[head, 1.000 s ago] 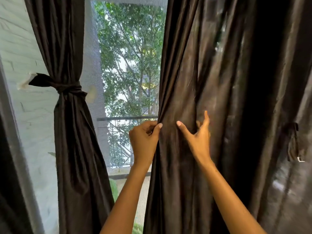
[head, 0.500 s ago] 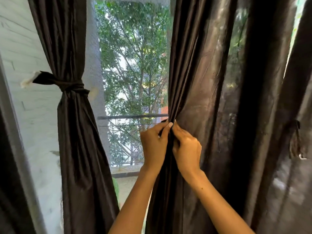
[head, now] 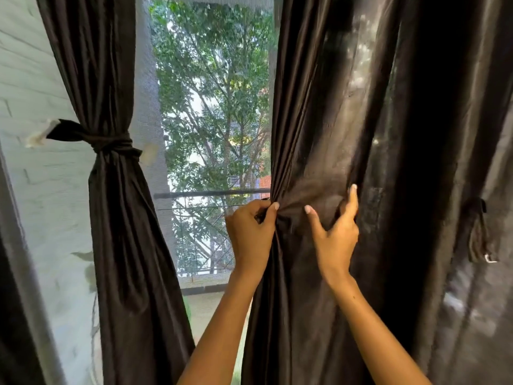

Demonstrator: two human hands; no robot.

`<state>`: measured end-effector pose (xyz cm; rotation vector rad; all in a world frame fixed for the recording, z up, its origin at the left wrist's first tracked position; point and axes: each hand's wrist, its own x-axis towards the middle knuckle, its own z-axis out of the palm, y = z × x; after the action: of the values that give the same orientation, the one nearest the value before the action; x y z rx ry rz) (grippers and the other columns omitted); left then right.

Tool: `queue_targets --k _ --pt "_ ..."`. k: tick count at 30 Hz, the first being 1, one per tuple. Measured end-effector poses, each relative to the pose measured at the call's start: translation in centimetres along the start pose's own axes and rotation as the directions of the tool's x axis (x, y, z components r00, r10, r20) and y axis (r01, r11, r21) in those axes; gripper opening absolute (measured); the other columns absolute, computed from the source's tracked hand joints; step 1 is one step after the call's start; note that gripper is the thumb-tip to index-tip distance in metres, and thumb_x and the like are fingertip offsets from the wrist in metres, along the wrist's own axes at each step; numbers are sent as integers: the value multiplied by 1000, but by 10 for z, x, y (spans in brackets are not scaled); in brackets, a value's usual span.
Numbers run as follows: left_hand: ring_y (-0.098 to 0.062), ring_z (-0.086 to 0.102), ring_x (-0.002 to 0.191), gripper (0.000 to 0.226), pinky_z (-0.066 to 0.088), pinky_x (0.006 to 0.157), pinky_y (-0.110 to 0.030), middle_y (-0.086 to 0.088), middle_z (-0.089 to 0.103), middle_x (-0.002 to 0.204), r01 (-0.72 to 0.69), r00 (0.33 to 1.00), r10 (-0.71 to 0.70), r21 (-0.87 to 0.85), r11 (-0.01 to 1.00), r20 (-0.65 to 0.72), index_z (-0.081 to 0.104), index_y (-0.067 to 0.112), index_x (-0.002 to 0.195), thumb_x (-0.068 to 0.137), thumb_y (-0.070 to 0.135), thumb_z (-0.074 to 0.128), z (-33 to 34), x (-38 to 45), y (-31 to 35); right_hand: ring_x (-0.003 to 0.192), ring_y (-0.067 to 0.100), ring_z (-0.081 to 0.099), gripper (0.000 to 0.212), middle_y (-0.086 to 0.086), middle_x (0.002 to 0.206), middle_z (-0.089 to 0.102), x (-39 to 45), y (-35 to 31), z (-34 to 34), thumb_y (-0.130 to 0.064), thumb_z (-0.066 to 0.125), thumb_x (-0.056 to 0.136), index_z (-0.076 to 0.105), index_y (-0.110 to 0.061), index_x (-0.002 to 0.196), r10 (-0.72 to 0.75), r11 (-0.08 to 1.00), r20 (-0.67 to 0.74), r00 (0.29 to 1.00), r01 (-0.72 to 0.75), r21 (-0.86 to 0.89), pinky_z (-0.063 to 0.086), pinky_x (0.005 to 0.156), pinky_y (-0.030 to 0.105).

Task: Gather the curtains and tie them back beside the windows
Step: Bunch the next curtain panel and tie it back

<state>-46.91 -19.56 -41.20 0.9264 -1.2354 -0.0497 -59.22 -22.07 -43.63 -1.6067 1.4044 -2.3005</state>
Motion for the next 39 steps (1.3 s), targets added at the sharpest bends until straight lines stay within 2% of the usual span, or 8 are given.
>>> queue_targets --k 3,7,19,24,28,31,34,39 --pt "5 62 62 7 53 64 -22 1 73 74 -8 1000 8 -9 1000 -4 77 11 86 80 14 73 7 -3 0 73 31 70 49 18 89 73 -2 1 -3 1 68 80 59 -8 128 -188 974 -12 982 185 -130 49 66 32" --pt "6 61 66 9 47 58 -12 2 74 76 -82 996 81 18 996 42 77 14 89 83 15 70 15 -11 5 52 17 60 70 8 62 64 -20 -4 1 18 58 67 59 -14 129 -262 942 149 954 286 -175 42 48 27" --pt "-6 64 62 5 49 58 -24 3 71 66 -57 997 57 -3 998 50 76 17 80 82 21 72 22 -14 9 132 12 45 43 -4 149 40 -13 11 -12 -21 49 85 62 -18 126 -317 938 396 862 347 -6 41 102 24" --pt "-10 63 66 6 51 60 -27 5 68 65 -30 998 31 -15 999 60 74 14 78 82 15 71 22 -12 5 145 16 20 53 9 156 23 9 17 -20 -34 59 92 44 -19 141 -8 1000 134 991 10 -16 18 115 29" --pt "-4 62 63 6 49 58 -21 7 65 63 -55 997 56 -17 998 50 73 13 75 82 13 71 22 -13 6 112 11 58 77 8 125 59 24 23 -16 -30 73 83 31 -17 146 247 931 295 923 -310 192 40 105 27" --pt "6 58 59 6 42 56 -9 4 68 63 -63 997 63 12 998 46 73 11 76 82 13 71 22 -13 7 82 10 63 51 4 92 67 23 21 -15 -20 79 76 60 -13 123 130 976 123 984 -149 161 53 81 23" --pt "-6 61 57 7 53 68 -29 -1 72 67 -96 995 94 68 993 37 76 11 83 82 15 70 25 -14 7 80 14 64 23 1 93 65 6 13 -17 -7 75 79 71 -9 101 -191 982 -55 980 190 -15 51 71 22" --pt "-15 65 58 13 54 63 -38 -1 72 68 -114 992 112 47 992 62 76 16 84 86 21 64 29 -18 7 89 18 62 48 3 103 60 -17 6 -7 11 63 75 67 -10 117 -386 915 118 915 396 -82 50 72 25"
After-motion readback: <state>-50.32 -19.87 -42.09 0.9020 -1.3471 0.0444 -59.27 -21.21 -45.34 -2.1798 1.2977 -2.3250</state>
